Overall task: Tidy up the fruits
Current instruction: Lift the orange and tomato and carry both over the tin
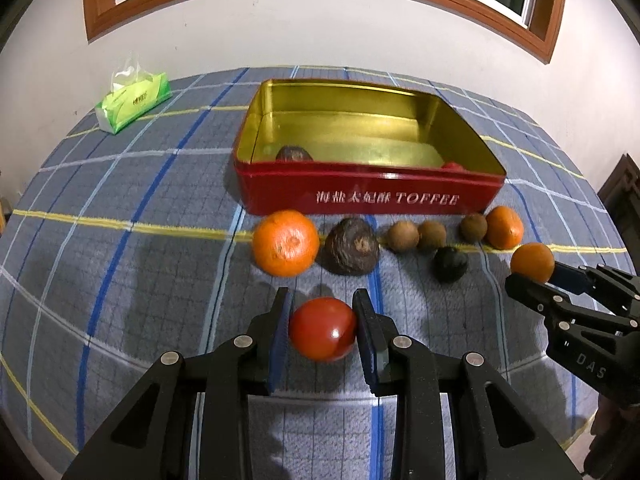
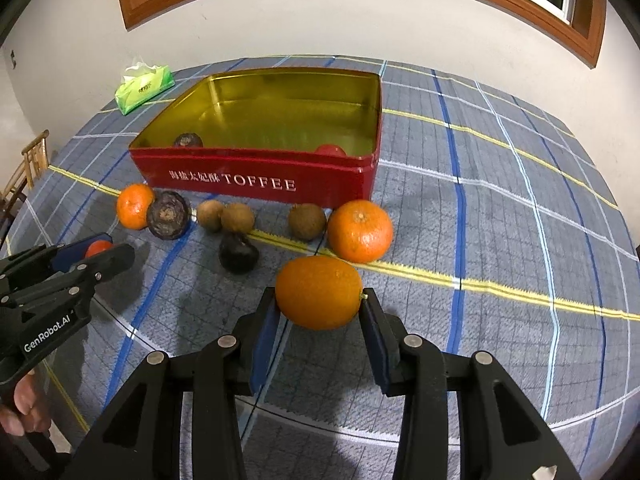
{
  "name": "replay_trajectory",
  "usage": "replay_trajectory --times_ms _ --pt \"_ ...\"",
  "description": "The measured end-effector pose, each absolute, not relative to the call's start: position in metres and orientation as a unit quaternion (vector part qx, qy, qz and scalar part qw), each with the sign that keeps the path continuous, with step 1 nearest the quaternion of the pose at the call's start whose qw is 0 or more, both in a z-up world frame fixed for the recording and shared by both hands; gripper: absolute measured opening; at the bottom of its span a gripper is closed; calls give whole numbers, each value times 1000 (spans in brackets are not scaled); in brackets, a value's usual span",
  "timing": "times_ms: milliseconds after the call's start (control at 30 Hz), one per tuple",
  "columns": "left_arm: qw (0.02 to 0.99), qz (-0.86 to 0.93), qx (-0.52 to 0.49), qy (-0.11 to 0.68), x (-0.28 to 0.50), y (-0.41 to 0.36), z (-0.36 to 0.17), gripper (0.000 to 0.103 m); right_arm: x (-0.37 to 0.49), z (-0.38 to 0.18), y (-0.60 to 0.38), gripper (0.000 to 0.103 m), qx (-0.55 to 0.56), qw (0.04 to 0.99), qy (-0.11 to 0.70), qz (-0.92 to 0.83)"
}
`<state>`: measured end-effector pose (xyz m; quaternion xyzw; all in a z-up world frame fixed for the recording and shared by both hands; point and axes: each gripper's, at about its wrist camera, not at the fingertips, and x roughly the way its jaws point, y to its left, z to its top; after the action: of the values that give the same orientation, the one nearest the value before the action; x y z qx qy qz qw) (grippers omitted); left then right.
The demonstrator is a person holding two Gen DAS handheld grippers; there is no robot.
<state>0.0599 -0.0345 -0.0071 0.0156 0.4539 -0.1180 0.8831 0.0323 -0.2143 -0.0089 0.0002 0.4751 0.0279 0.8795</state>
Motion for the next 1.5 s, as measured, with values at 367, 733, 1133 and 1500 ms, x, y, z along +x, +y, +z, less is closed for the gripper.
replay_trajectory --times_ms 367,733,1133,1500 --pt "890 -116 21 441 81 -36 8 32 46 2 -212 38 -10 883 468 33" --pt "898 -107 12 427 106 -32 23 32 65 17 -209 38 -19 891 452 40" --pt "900 -94 7 426 148 -27 27 32 108 34 -204 38 -23 901 429 59" --pt "899 -97 25 427 187 -45 19 32 156 11 -192 38 -38 890 448 68"
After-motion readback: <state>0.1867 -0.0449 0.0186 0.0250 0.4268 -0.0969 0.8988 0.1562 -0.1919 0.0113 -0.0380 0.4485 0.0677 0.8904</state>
